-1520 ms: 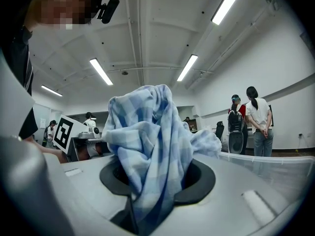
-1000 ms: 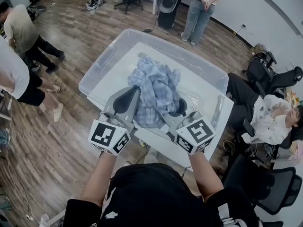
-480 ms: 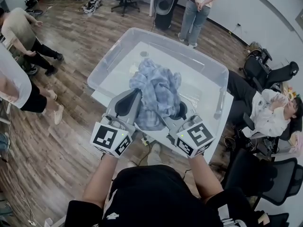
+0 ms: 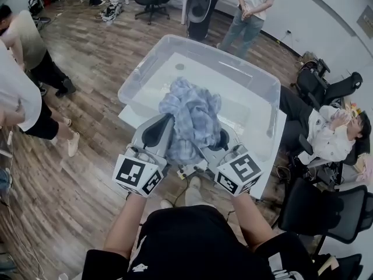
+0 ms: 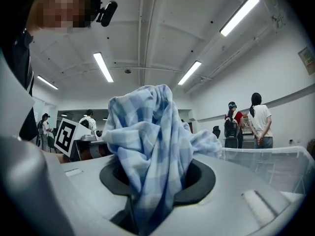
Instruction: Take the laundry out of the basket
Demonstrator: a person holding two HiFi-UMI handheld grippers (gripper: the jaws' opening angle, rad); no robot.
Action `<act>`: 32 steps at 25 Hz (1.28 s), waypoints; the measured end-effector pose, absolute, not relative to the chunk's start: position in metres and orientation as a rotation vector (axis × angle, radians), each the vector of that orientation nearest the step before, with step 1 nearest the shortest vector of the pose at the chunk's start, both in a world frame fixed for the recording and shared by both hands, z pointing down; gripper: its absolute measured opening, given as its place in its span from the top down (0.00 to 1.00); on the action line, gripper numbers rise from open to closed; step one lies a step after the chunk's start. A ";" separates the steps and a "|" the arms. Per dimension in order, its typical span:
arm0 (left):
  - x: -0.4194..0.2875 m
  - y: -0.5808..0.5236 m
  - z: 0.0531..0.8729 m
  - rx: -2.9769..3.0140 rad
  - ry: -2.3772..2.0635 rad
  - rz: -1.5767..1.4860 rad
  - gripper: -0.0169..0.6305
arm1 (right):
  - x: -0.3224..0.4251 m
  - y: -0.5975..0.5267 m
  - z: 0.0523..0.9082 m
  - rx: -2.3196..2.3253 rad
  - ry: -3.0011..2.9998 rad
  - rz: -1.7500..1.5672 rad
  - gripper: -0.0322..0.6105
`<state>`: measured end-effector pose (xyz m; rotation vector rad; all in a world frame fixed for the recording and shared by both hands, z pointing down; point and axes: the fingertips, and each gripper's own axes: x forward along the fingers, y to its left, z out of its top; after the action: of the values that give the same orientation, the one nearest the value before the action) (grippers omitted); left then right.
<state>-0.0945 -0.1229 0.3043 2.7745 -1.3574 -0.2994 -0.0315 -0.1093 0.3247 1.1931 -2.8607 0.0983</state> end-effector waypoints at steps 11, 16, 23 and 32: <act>-0.134 -0.080 0.309 2.770 -1.353 -0.361 0.96 | -0.071 -0.063 0.329 1.206 -2.858 0.097 0.67; -0.140 -0.071 0.311 2.762 -1.351 -0.367 0.96 | -0.078 -0.053 0.330 1.209 -2.850 0.101 0.67; -0.144 -0.064 0.309 2.764 -1.359 -0.372 0.96 | -0.081 -0.046 0.330 1.225 -2.861 0.100 0.67; -0.124 -0.047 0.309 2.793 -1.359 -0.339 0.96 | -0.062 -0.028 0.331 1.234 -2.873 0.102 0.67</act>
<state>-0.1238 -0.0468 0.3088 2.7931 -1.3591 -0.3390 -0.0620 -0.0284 0.3307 1.2341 -2.8731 0.1023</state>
